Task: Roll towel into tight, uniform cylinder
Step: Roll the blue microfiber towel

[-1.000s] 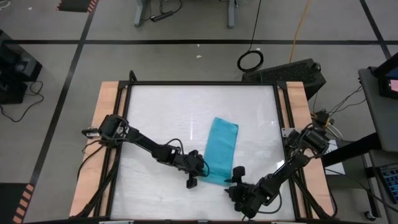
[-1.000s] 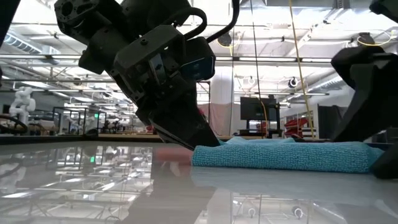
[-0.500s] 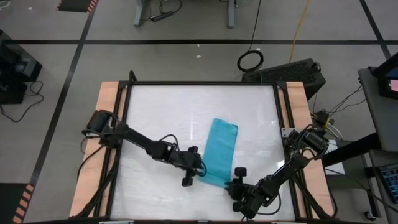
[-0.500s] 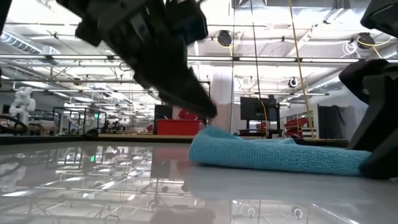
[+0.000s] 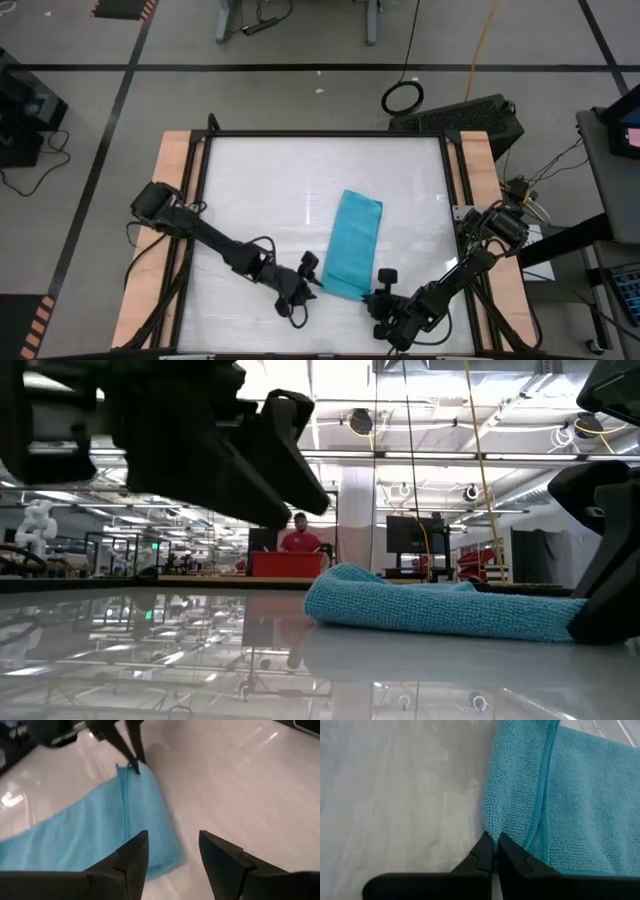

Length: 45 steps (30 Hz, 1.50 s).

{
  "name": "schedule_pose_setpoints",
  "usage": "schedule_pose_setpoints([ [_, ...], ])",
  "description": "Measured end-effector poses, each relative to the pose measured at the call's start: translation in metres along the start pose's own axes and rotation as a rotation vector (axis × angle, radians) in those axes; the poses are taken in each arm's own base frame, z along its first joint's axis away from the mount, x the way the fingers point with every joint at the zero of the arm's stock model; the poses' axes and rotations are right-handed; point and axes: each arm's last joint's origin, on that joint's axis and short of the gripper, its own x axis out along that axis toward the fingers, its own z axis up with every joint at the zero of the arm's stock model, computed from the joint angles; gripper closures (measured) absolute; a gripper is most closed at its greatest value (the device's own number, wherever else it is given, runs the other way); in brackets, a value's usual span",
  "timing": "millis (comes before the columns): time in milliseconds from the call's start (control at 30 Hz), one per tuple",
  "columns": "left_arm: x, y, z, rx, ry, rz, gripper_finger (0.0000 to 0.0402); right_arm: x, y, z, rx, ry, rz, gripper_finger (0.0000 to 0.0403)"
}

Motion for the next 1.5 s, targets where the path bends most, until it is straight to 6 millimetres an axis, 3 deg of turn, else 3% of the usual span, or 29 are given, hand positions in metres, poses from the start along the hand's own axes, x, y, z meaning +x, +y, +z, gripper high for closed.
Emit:
schedule_pose_setpoints([
  [333,0.029,-0.007,-0.021,0.134,0.062,0.038,0.0221,-0.005,0.0,0.005,0.034,-0.013,0.03,0.0401],
  [633,0.04,-0.004,-0.03,0.173,0.088,0.089,0.0221,-0.006,0.002,0.007,0.054,-0.016,0.061,0.0402],
  [833,0.042,0.005,-0.035,0.017,0.083,0.043,0.0247,-0.006,0.003,0.007,0.064,-0.018,0.07,0.0402],
  [1067,0.043,0.007,-0.038,-0.11,0.057,-0.042,0.0382,-0.012,0.005,0.011,0.15,-0.008,0.134,0.0403],
  [1267,0.035,0.012,-0.029,-0.275,-0.004,-0.098,0.0388,-0.028,0.006,0.022,0.249,-0.009,0.229,0.0402],
  [1500,0.029,0.037,-0.02,-0.618,-0.068,-0.326,0.0395,-0.038,0.004,0.029,0.374,0.03,0.297,0.0402],
])
